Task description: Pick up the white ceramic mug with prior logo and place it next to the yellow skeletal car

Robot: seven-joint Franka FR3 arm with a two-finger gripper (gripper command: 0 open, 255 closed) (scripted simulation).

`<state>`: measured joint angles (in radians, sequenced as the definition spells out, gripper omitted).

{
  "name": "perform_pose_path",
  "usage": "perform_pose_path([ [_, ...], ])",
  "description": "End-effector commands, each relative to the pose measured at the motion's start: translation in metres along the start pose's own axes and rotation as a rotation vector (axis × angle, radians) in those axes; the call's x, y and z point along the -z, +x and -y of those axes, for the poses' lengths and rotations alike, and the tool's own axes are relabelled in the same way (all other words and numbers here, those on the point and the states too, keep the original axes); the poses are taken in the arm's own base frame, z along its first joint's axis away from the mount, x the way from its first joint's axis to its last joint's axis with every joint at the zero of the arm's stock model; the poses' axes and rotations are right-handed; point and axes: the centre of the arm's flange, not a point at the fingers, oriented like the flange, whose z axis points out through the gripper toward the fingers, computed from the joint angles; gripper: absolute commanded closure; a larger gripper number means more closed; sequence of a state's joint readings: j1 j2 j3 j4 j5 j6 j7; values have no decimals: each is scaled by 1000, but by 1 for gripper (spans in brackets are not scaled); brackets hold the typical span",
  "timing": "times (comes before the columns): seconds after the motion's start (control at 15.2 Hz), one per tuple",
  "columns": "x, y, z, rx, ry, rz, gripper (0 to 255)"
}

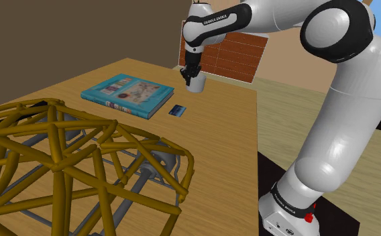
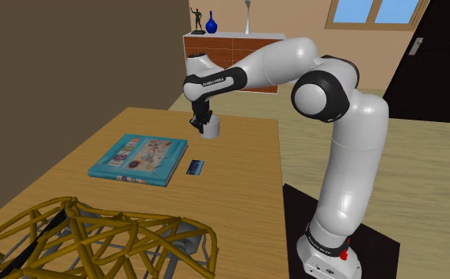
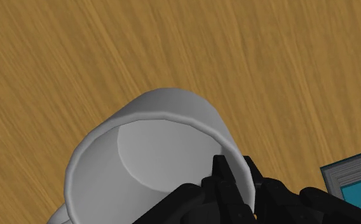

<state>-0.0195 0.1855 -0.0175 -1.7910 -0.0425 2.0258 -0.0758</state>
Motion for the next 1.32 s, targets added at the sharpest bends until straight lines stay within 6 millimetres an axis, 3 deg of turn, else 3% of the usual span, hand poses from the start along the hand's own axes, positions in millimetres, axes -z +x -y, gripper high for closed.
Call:
perform_pose_path([
  [0.0, 0, 0, 0, 0, 0, 0, 255],
  [0.2, 0, 0, 0, 0, 0, 0, 255],
  [1.25, 84, 4, -4, 0, 0, 0, 255],
])
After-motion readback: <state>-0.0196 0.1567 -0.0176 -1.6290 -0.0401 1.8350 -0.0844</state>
